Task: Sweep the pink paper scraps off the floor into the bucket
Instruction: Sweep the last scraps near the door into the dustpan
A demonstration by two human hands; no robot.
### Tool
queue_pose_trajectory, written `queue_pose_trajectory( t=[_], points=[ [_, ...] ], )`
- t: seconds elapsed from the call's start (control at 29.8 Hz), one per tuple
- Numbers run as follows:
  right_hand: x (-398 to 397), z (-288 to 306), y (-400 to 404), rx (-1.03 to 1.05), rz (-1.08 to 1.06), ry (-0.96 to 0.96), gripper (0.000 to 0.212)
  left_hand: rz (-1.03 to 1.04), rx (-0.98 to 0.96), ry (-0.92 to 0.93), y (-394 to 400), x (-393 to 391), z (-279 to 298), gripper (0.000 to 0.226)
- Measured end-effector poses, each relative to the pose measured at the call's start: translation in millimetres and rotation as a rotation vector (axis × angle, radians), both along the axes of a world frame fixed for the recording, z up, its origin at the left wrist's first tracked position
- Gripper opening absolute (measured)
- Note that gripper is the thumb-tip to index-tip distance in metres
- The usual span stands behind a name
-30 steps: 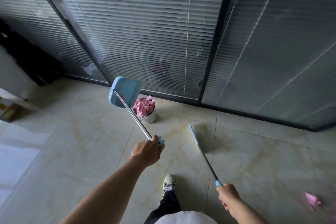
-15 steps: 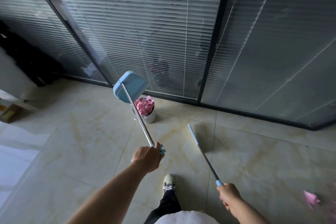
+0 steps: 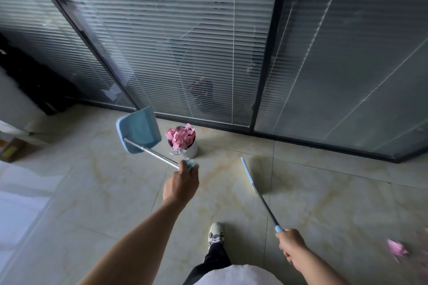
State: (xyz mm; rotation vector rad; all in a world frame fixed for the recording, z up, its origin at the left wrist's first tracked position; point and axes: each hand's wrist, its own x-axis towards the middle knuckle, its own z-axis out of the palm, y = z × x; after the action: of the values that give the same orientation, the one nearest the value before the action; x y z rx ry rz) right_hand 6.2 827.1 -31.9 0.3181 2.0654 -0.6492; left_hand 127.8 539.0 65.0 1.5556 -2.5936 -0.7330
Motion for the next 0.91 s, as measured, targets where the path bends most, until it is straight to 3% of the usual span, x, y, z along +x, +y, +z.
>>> queue_pose_trajectory(
  t=[0.23, 0.54, 0.77, 0.91],
  points=[
    [2, 2, 3, -0.021, -0.061, -0.003, 0.028, 0.440, 0.155, 0.138, -17, 21, -6, 0.050],
    [-3, 21, -7, -0.066, -0.287, -0.123, 0.024, 0.661, 0.338, 0.265, 1, 29, -27, 0.060],
    [1, 38, 9, -0.100, -0.521, -0.098, 0.021, 0.554, 0.471, 0.147, 13, -11, -50, 0.065],
    [8, 39, 38, -0.068, -0.683, -0.069, 0.012, 0.382, 0.530, 0.054, 25, -55, -61, 0.042]
  ],
)
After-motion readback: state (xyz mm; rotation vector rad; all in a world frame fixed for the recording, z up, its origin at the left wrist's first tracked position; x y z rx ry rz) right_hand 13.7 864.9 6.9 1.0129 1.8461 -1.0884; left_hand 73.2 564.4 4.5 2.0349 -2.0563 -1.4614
